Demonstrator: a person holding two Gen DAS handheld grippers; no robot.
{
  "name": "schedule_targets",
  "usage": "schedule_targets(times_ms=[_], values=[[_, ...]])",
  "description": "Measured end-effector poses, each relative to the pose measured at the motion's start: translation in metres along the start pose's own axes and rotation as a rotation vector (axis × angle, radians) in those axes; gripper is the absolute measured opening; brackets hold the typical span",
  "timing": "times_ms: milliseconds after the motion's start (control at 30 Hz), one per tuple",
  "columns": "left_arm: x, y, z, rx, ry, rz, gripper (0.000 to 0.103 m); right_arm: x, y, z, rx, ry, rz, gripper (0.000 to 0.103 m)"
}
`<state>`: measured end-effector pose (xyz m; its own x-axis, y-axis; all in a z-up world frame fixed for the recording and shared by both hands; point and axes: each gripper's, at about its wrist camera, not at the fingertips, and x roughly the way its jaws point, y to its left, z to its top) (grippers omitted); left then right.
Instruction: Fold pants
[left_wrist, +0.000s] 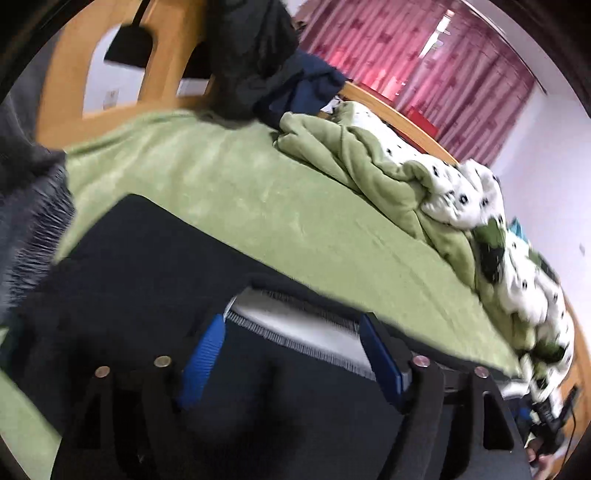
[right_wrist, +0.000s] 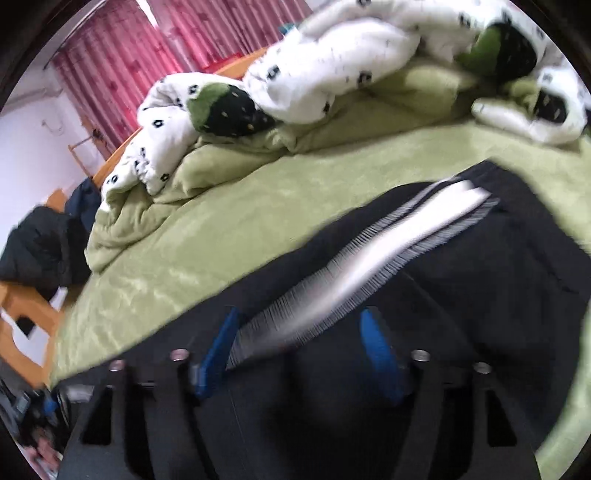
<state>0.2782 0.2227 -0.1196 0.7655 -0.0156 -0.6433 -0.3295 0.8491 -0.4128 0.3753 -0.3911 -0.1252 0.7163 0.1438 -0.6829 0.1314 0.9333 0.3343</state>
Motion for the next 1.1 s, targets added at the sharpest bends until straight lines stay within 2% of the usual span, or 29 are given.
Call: schedule_targets(times_ms=[67, 200, 333, 367, 467, 667, 733, 800, 833, 900, 1000, 1100], values=[[-0.012, 0.002, -0.013, 0.015, 0.035, 0.008, 0.077, -0.022, -0.007, -0.019, -0.035, 0.012, -0.019, 0.074], [-0.035, 0.024, -0.068, -0.001, 0.125, 0.023, 0.077, -0.053, -0.038, -0.066, -0.027, 0.075, -0.049, 0.075], [-0.044, 0.057, -0.111, -0.122, 0.181, -0.015, 0.077, -0.066, -0.074, -0.102, 0.055, 0.107, -0.032, 0.075], [-0.043, 0.064, -0.116, -0.147, 0.184, -0.030, 0.077, -0.065, -0.087, -0.109, 0.090, 0.120, -0.004, 0.075], [-0.041, 0.068, -0.120, -0.173, 0.145, -0.059, 0.077, -0.070, -0.102, -0.115, 0.145, 0.064, 0.065, 0.075], [-0.010, 0.058, -0.096, -0.167, 0.108, -0.002, 0.075, -0.040, -0.098, -0.086, 0.145, 0.054, 0.026, 0.081], [0.000, 0.057, -0.087, -0.171, 0.082, 0.033, 0.061, -0.024, -0.095, -0.071, 0.131, 0.048, 0.005, 0.080], [0.013, 0.062, -0.078, -0.191, 0.085, 0.058, 0.040, -0.005, -0.100, -0.056, 0.148, 0.028, -0.034, 0.061], [0.015, 0.066, -0.075, -0.207, 0.081, 0.063, 0.035, 0.001, -0.100, -0.049, 0.170, 0.027, -0.034, 0.057], [0.021, 0.072, -0.068, -0.247, 0.092, 0.044, 0.017, 0.014, -0.108, -0.034, 0.240, 0.029, -0.018, 0.032], [0.017, 0.071, -0.066, -0.231, 0.097, 0.025, 0.010, 0.010, -0.121, -0.028, 0.337, 0.023, 0.037, 0.018], [-0.003, 0.061, -0.067, -0.171, 0.085, 0.026, 0.010, -0.022, -0.118, -0.026, 0.325, -0.032, 0.079, 0.015]])
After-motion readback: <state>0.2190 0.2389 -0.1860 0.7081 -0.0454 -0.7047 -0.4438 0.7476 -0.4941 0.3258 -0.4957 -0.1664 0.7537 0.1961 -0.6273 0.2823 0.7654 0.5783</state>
